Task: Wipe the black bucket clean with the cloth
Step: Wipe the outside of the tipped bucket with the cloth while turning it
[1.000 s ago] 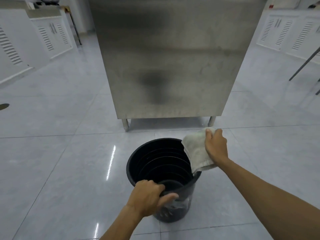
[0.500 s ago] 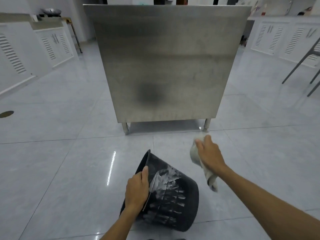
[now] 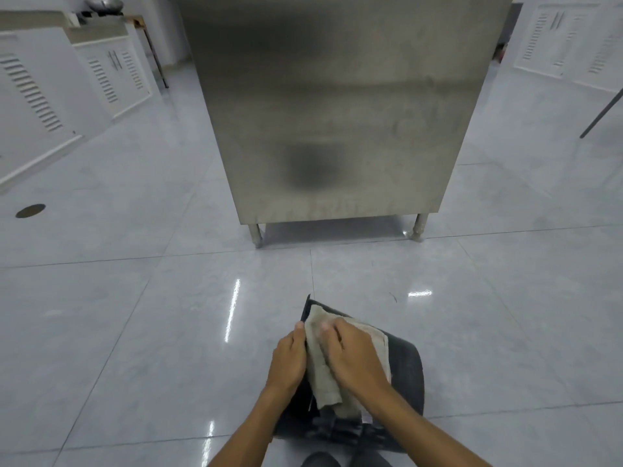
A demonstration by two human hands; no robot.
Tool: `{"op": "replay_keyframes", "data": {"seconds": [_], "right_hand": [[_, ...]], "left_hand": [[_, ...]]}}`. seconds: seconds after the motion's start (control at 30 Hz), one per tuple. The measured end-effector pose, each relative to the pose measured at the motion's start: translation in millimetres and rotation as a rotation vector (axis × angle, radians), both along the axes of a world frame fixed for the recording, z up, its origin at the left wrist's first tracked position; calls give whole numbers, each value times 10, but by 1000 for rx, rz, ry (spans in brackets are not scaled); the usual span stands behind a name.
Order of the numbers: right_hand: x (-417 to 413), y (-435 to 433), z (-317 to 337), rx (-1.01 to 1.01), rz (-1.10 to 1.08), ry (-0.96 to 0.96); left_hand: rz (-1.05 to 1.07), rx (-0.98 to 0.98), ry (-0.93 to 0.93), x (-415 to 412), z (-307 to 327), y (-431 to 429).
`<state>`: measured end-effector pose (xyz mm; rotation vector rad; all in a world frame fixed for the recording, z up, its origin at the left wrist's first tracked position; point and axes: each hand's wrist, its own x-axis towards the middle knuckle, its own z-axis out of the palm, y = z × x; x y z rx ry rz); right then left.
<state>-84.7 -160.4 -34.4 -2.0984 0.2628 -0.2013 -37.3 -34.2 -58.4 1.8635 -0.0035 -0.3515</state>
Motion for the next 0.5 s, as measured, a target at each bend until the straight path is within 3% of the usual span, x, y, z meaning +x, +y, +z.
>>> {"op": "replay_keyframes", "data": {"seconds": [0.1, 0.2, 0.5], "right_hand": [[-93, 66, -204, -321, 40, -103], [-167, 204, -453, -545, 91, -84], [239, 242, -630, -703, -73, 1]], "left_hand": [[-42, -71, 191, 107, 48, 27], [-13, -92, 222, 175, 45, -5], [164, -57, 76, 119, -193, -61]]}}
